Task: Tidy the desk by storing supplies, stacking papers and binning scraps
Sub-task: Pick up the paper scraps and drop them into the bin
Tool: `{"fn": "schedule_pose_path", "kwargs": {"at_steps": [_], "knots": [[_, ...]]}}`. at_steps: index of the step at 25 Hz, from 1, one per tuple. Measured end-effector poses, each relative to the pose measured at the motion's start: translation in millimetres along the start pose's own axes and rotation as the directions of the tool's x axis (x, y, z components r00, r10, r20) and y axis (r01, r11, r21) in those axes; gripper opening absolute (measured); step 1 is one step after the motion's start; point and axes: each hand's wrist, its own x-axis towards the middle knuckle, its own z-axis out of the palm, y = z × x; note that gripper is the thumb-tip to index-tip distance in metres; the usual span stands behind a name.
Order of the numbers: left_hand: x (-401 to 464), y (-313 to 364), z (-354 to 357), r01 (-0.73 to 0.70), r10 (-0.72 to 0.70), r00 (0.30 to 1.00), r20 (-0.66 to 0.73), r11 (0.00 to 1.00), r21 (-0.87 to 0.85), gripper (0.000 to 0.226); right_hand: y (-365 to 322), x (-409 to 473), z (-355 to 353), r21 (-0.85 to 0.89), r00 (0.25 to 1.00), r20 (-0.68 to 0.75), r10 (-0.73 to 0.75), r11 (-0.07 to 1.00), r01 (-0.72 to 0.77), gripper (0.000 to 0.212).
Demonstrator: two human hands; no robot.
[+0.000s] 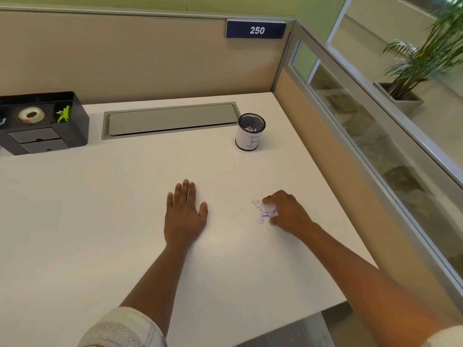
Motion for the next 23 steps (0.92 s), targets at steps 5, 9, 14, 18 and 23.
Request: {"fn": "schedule_pose_path", "kwargs": {"at_steps": [5,9,14,18,23], "knots": [[0.1,-1.4,1.7,-0.009,0.009,1.0,-0.009,1.0,0.012,0.069,-13.1,-3.0,12.4,0.191,0.992,-0.124,-0.001,0.981,0.025,0.014],[0.6,-1.3,2.1,-0.008,0.008,1.0,-0.014,1.0,0.002,0.069,-16.2,10.1,13.9,0.3,0.986,-0.131,0.107,0.952,-0.063,0.012],[1.2,-1.5,3.2,-0.008,0.008,1.0,-0.022,1.0,-0.005,0.069,-16.3,25.2,13.5,0.264,0.989,-0.12,0.085,0.963,-0.05,0.013],[0.6,-1.7,4.1,-0.016,0.016,0.999,-0.034,1.0,0.007,0.069,-15.6,35.5,4.3,0.252,0.981,-0.188,0.048,0.968,0.001,0.02],[0.9,-1.3,4.7,-0.017,0.017,0.999,-0.043,1.0,0.017,0.072,-26.5,58.0,-25.1,0.426,0.944,-0.312,0.109,0.904,0.036,0.022]]}}
